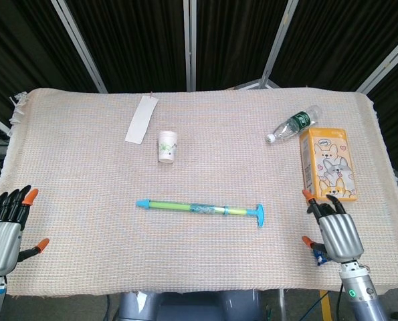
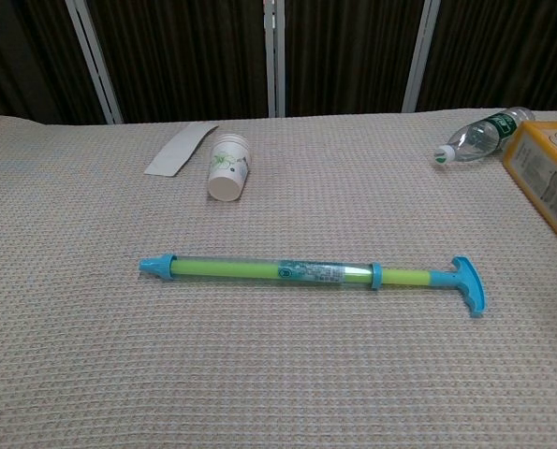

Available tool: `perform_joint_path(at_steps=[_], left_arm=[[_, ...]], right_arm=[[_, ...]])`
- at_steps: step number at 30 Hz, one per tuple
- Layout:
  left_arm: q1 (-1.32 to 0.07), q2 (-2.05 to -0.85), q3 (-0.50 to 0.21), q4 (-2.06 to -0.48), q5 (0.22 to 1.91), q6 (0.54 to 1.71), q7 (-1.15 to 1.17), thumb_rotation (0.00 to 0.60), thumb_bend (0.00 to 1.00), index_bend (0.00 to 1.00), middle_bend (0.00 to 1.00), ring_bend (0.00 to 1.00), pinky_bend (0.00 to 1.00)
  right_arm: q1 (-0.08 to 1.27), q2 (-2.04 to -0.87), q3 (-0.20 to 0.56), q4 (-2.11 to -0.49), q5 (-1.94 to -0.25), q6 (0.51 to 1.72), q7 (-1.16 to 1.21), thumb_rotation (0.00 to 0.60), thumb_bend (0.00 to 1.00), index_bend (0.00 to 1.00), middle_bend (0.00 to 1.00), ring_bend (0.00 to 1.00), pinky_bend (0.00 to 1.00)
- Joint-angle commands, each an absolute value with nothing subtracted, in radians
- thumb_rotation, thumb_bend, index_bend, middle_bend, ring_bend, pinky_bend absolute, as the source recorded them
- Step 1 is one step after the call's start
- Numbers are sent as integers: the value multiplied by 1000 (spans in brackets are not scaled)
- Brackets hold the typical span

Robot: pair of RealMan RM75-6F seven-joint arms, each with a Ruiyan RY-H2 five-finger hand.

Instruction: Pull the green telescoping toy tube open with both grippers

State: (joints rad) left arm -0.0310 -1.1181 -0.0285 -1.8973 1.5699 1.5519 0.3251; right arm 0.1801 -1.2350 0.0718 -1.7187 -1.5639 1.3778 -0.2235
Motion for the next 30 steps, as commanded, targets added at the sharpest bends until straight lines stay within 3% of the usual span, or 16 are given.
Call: perform_joint_path(at_steps=[1, 9, 15, 19, 30], left_arm=[[-39, -1123, -37, -1891, 1546, 1536, 328, 600, 0, 0, 0, 0, 0], [-55, -1139, -49, -1876, 1497, 1505, 346, 600, 0, 0, 0, 0, 0], [-67, -1152, -54, -1865, 1472, 1485, 363, 600, 0, 0, 0, 0, 0], [-72, -1158, -56, -1858, 1457, 1476, 371, 600, 0, 0, 0, 0, 0], [-85, -1169, -61, -1846, 1431, 1460, 383, 600, 0, 0, 0, 0, 0]], right_arm=[[284, -1262, 98, -1715, -1488, 1196, -196, 600, 0, 31, 982, 996, 990], [470, -1330, 180, -1733, -1333, 942, -248, 600, 0, 247, 1000, 1000, 1000], [578, -1419, 228, -1702, -1129, 853, -389, 600, 49, 343, 1000, 1000, 1000], [626, -1479, 234, -1679, -988, 854, -474, 600, 138, 371, 1000, 1000, 1000], [697, -1591, 189, -1608, -784, 937, -662, 600, 180, 423, 1000, 1000, 1000]])
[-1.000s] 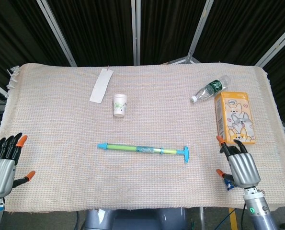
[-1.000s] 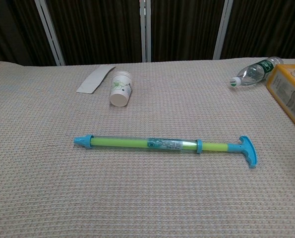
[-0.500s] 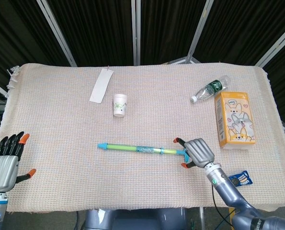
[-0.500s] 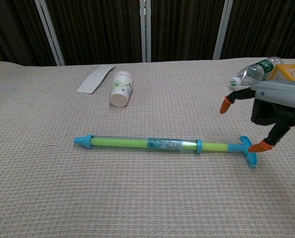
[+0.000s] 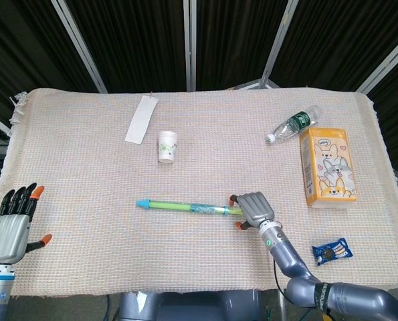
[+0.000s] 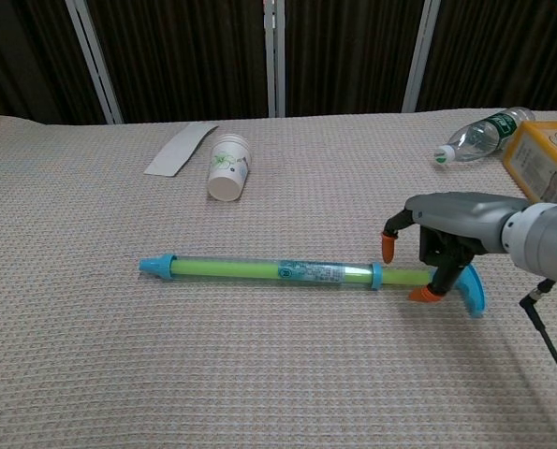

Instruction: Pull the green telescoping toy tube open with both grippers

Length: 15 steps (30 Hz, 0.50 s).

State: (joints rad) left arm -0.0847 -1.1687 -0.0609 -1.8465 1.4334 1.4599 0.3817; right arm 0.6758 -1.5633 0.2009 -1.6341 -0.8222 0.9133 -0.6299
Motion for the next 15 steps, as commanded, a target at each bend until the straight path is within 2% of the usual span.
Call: perform_joint_path(at_steps=[1, 15], left_arm=[[-86, -1170, -62, -1846, 1429, 1459, 384, 600, 0, 0, 0, 0, 0], [-92, -1176, -58, -1845, 1419, 1458, 395, 600, 0, 0, 0, 0, 0]], right_arm=[[699, -1595, 187, -1602, -776, 942, -665, 600, 188, 427, 1000, 1000, 1000], [706, -1622, 154, -1544, -790, 975, -636, 600, 247, 469, 1000, 1000, 1000]])
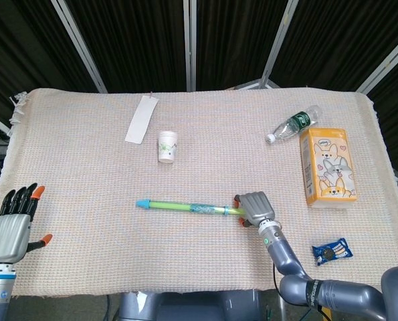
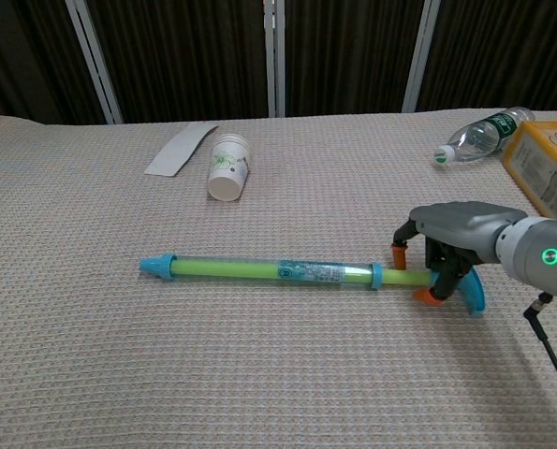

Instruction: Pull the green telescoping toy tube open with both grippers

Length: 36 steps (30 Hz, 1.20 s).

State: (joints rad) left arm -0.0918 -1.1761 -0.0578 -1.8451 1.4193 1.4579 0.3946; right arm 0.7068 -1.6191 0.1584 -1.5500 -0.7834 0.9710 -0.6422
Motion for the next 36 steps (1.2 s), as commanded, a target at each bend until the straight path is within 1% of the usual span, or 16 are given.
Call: perform_joint_path(at_steps=[1, 8, 13, 14, 16, 17, 18, 19, 21, 23, 24, 25, 27, 29, 34, 36], left_arm=[[-92, -1176, -57, -1845, 1419, 1458, 395, 600, 0, 0, 0, 0, 0], [-96, -1178, -55, -1843, 1416, 1455, 397, 600, 0, 0, 0, 0, 0], [-105, -1187, -52, -1834, 1413, 1441, 407, 600, 0, 0, 0, 0, 0], [-108, -1189, -53, -1832, 1413, 1437, 411, 600, 0, 0, 9, 3, 0], [-123, -1200, -60, -1822, 1415, 1426, 417, 600, 0, 0, 111, 81, 5], [-130, -1208, -65, -1815, 1416, 1421, 419, 600, 0, 0, 227, 187, 38], [-145, -1222, -73, -1802, 1419, 1408, 418, 600, 0, 0, 361, 317, 110], [-157, -1231, -77, -1792, 1423, 1397, 417, 600, 0, 0, 443, 398, 186], [-193, -1260, -87, -1758, 1445, 1364, 402, 600, 0, 6, 634, 577, 472], [-226, -1283, -93, -1732, 1453, 1324, 381, 600, 0, 44, 741, 681, 691], [-247, -1296, -97, -1720, 1458, 1295, 368, 600, 0, 52, 753, 692, 712], [-276, -1313, -105, -1703, 1460, 1258, 348, 600, 0, 106, 814, 751, 822], [-315, -1339, -118, -1681, 1461, 1214, 322, 600, 0, 210, 899, 831, 960], [-357, -1370, -133, -1656, 1453, 1164, 300, 600, 0, 273, 932, 861, 999], [-462, -1419, -156, -1628, 1391, 993, 238, 600, 0, 364, 966, 896, 1000], [-492, -1438, -164, -1610, 1376, 954, 231, 600, 0, 384, 967, 897, 1000]], right_arm=[[706, -1622, 152, -1539, -795, 977, -634, 600, 260, 479, 1000, 1000, 1000], [702, -1632, 138, -1506, -838, 989, -607, 600, 385, 642, 1000, 1000, 1000], [697, -1626, 132, -1512, -858, 991, -588, 600, 430, 656, 1000, 1000, 1000], [696, -1625, 131, -1514, -859, 992, -586, 600, 430, 656, 1000, 1000, 1000], [695, -1620, 130, -1524, -856, 994, -586, 600, 431, 657, 1000, 1000, 1000], [694, -1618, 130, -1529, -853, 996, -588, 600, 432, 658, 1000, 1000, 1000], [694, -1615, 131, -1537, -845, 999, -591, 600, 432, 659, 1000, 1000, 1000], [694, -1614, 132, -1543, -839, 1001, -594, 600, 433, 660, 1000, 1000, 1000], [695, -1608, 136, -1559, -822, 1005, -600, 600, 436, 660, 1000, 1000, 1000], [697, -1605, 140, -1570, -808, 1009, -607, 600, 439, 660, 1000, 1000, 1000], [698, -1603, 142, -1575, -801, 1012, -610, 600, 441, 660, 1000, 1000, 1000], [699, -1602, 147, -1584, -789, 1016, -613, 600, 443, 660, 1000, 1000, 1000], [702, -1600, 153, -1595, -771, 1022, -618, 600, 446, 660, 1000, 1000, 1000], [705, -1598, 158, -1610, -752, 1029, -628, 600, 446, 660, 1000, 1000, 1000], [716, -1593, 167, -1634, -711, 1041, -648, 600, 447, 660, 1000, 1000, 1000], [720, -1592, 170, -1638, -698, 1041, -652, 600, 447, 661, 1000, 1000, 1000]])
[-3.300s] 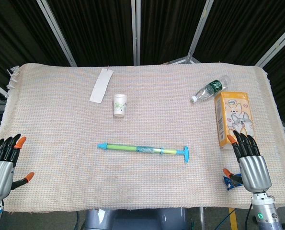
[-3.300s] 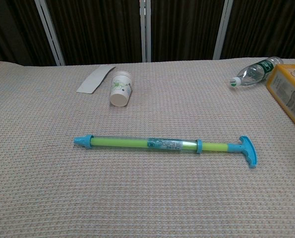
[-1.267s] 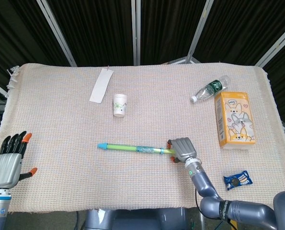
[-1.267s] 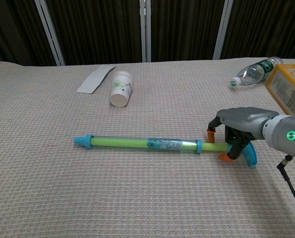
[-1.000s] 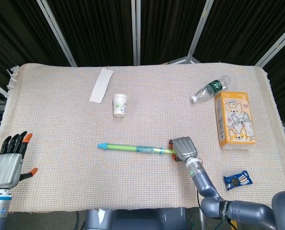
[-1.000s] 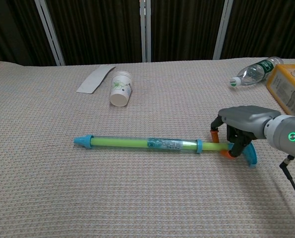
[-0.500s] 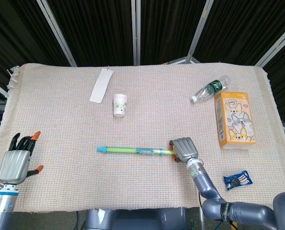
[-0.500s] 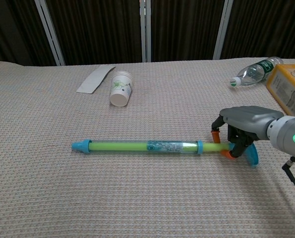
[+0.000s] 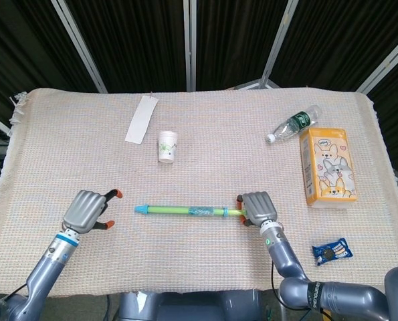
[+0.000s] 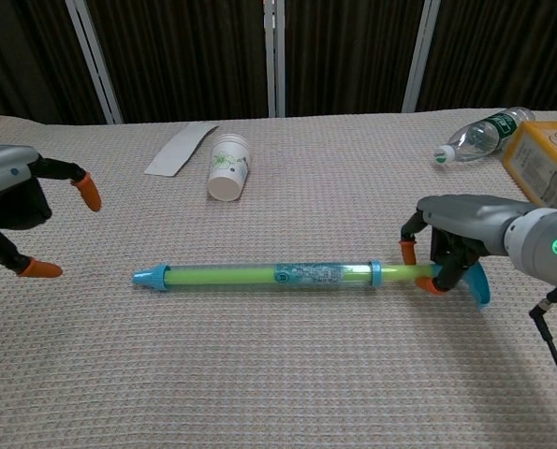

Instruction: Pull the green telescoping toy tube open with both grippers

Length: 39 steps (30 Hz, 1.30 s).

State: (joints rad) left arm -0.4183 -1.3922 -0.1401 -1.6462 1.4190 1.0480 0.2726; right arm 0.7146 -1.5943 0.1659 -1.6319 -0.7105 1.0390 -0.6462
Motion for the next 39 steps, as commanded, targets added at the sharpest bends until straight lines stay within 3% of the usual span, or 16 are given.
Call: perform_joint_path(at_steps=[1, 13, 24, 32, 39], left_arm=[[-512, -1458, -170, -1595, 1362, 930, 229, 600, 0, 385, 968, 897, 1000], [-630, -1630, -204, -1453, 1268, 848, 260, 600, 0, 397, 968, 896, 1000], [-677, -1710, -208, -1368, 1197, 827, 264, 600, 2, 401, 968, 896, 1000], [-693, -1727, -203, -1349, 1157, 820, 272, 600, 107, 402, 968, 897, 1000], [-706, -1743, -203, -1330, 1125, 815, 269, 600, 133, 406, 967, 897, 1000]], right_arm=[[722, -1591, 172, -1640, -690, 1042, -653, 600, 447, 661, 1000, 1000, 1000], [741, -1583, 196, -1649, -597, 1022, -634, 600, 457, 660, 1000, 1000, 1000], [750, -1580, 189, -1648, -593, 1022, -614, 600, 469, 661, 1000, 1000, 1000], [753, -1573, 182, -1651, -599, 1029, -606, 600, 487, 661, 1000, 1000, 1000], [757, -1571, 178, -1648, -599, 1028, -598, 600, 494, 661, 1000, 1000, 1000]])
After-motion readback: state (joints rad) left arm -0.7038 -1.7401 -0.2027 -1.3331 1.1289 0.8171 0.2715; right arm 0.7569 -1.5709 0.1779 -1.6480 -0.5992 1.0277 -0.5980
